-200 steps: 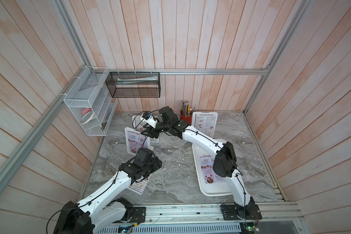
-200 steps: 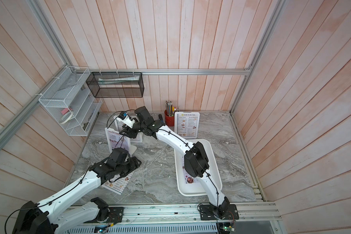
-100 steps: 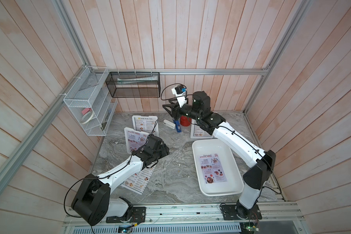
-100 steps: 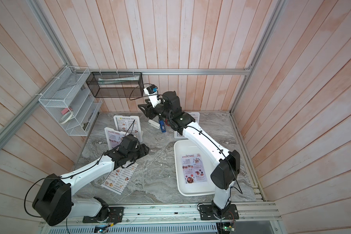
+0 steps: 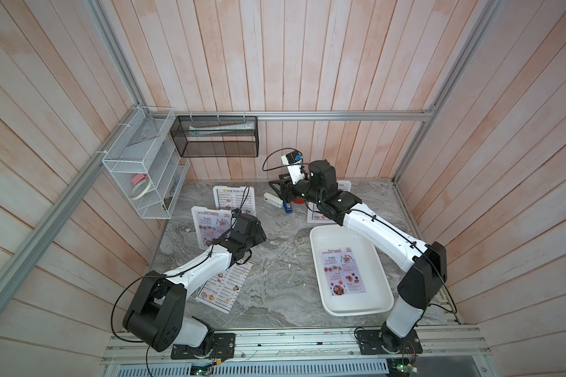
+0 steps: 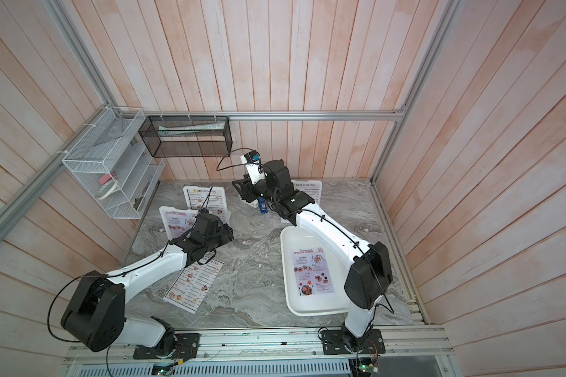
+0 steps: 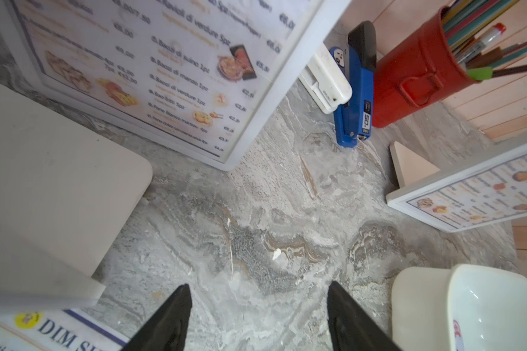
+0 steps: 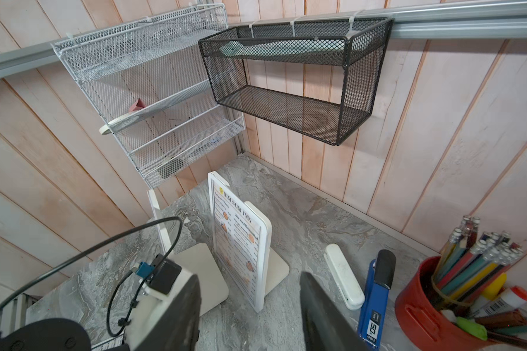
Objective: Replace the menus in the menu holders
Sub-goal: Move the menu holder to the center of the board.
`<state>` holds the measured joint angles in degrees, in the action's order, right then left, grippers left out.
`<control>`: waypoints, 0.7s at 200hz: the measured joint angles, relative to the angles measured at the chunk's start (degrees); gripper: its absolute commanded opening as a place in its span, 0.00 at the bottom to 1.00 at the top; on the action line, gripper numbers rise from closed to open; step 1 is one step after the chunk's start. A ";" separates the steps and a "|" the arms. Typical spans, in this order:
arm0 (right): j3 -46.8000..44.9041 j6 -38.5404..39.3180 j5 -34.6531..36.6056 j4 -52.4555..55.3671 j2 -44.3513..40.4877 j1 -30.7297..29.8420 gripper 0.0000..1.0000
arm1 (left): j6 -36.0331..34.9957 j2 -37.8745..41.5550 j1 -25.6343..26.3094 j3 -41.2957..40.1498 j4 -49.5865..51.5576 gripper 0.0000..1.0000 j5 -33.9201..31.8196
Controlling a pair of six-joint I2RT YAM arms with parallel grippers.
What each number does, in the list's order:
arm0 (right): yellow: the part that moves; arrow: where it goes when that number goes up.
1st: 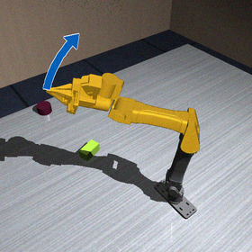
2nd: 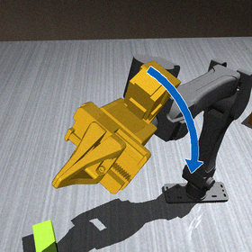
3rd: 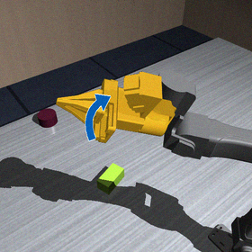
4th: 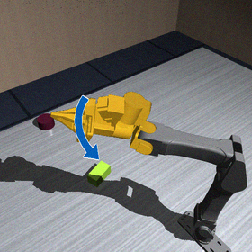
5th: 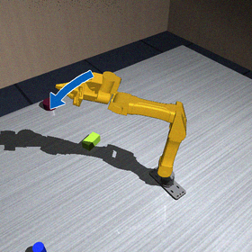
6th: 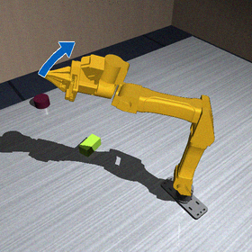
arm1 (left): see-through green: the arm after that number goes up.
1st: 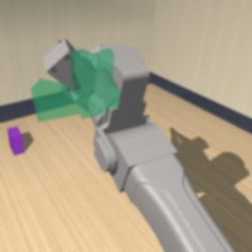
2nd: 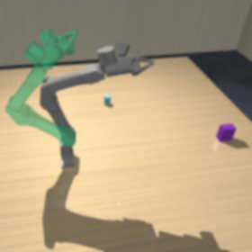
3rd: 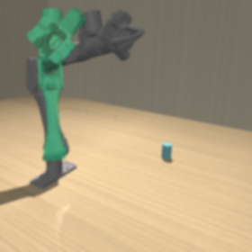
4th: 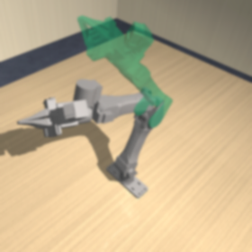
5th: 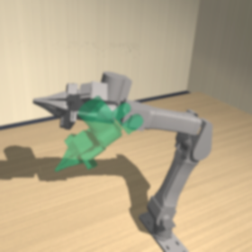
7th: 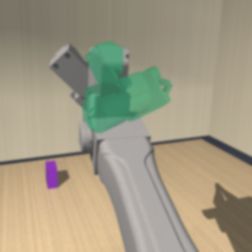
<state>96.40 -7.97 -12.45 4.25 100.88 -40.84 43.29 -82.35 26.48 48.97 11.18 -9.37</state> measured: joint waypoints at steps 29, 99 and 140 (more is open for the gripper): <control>-0.11 -0.42 -0.02 -0.17 -0.33 0.00 0.53 | -1.09 -0.13 -1.84 0.00 -0.52 0.73 -1.03; -1.49 -1.49 -0.57 -1.29 -1.36 0.00 0.54 | -2.58 -0.37 -4.90 0.00 -0.24 0.73 -4.02; 0.31 -1.92 -1.90 -1.16 0.09 0.00 0.54 | -2.78 -0.44 -6.58 -0.02 1.18 0.73 -4.66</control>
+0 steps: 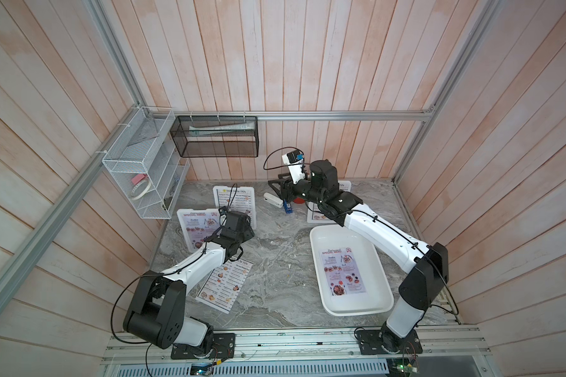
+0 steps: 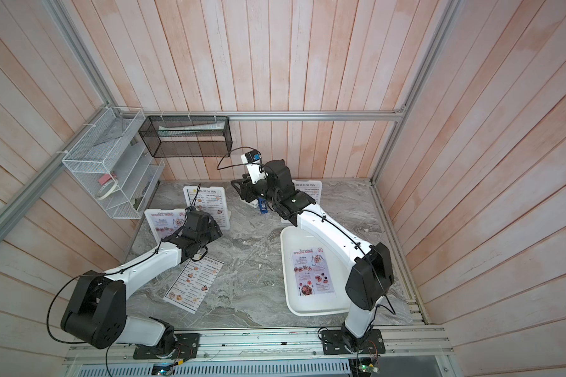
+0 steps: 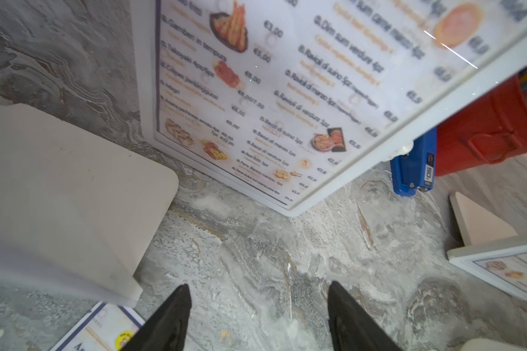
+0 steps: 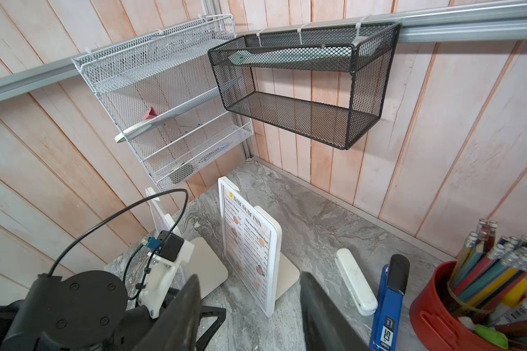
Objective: Replace the menus in the menu holders
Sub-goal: Move the menu holder to the center of the board.
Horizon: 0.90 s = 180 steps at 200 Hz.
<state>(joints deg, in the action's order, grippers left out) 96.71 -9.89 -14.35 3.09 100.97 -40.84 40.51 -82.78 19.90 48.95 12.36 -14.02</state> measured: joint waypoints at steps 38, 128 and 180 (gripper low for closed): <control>0.61 0.04 -0.04 0.13 0.63 0.00 0.54 | -0.28 0.13 0.31 -0.11 1.99 0.72 -0.92; -3.23 -1.27 0.57 -1.84 0.57 2.43 0.54 | -8.39 -7.39 4.52 8.00 4.33 0.69 -8.22; -5.81 -2.19 0.42 -2.49 0.28 2.47 0.54 | -15.43 -10.67 1.55 11.67 5.55 0.68 -10.38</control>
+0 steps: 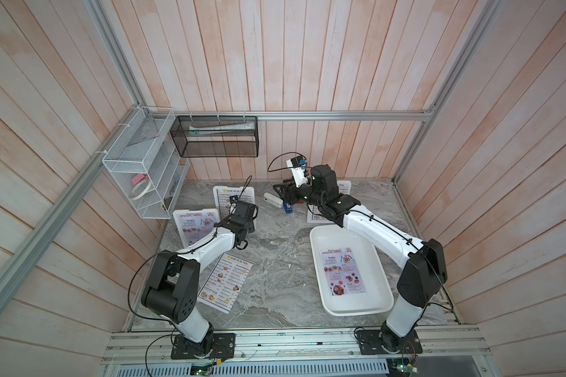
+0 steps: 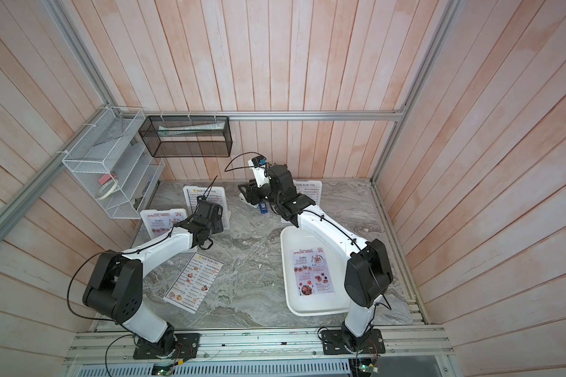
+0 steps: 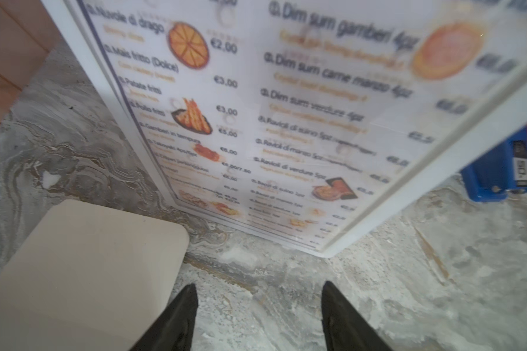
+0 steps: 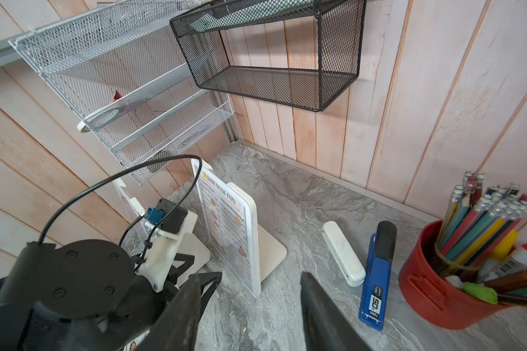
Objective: Replace the menus in the menu holders
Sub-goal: Move the menu holder to the center of the board.
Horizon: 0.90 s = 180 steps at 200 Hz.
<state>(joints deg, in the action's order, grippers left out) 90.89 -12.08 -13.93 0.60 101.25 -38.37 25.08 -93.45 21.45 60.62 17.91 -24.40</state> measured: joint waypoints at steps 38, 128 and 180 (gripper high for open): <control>-0.02 -0.44 -0.63 -1.14 0.00 0.00 0.54 | -1.03 0.81 -1.86 -1.95 0.96 0.68 -0.09; -0.02 -1.27 -1.57 -2.16 0.00 0.00 0.54 | -1.55 3.78 -4.74 -4.57 2.56 0.68 0.15; -0.24 -1.27 -1.55 -2.36 0.00 0.00 0.54 | -3.06 0.11 -0.31 -0.20 3.93 0.69 -1.57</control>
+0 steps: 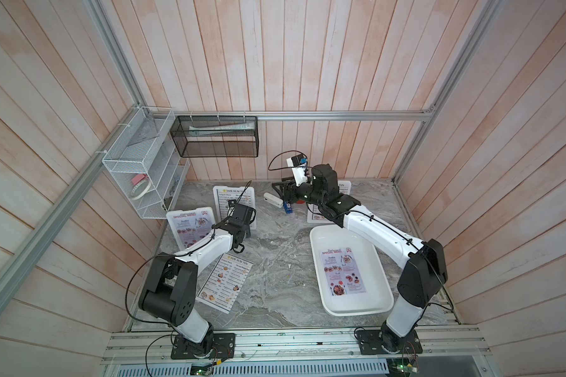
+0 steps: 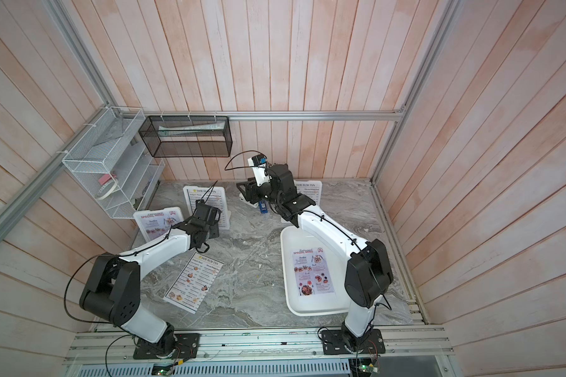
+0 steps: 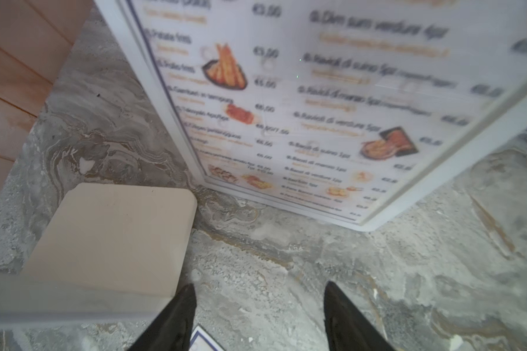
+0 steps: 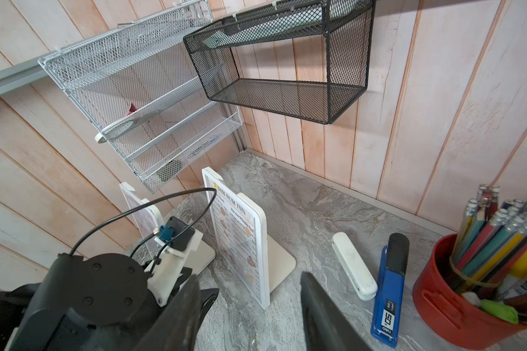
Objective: Replace the menus in the menu holders
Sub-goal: Move the menu holder to the center of the board.
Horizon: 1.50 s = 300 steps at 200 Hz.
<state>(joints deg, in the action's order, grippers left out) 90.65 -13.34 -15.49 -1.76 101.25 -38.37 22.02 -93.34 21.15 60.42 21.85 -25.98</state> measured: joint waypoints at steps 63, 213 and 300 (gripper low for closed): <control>-2.91 0.00 0.17 0.00 -0.24 0.00 0.54 | -3.02 -4.66 -1.38 4.87 1.92 0.69 -6.10; -3.02 -0.59 0.15 -0.44 -0.39 0.00 0.54 | -4.90 0.17 -7.43 -0.74 3.91 0.71 -8.57; -5.46 -0.61 0.31 -0.46 -3.41 0.00 0.54 | -6.84 0.61 -10.10 -1.36 1.79 0.70 -4.26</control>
<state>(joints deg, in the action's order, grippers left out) 85.19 -13.96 -15.18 -2.22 97.84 -38.37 15.18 -92.73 11.05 59.07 23.64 -30.24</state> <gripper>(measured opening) 0.544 0.705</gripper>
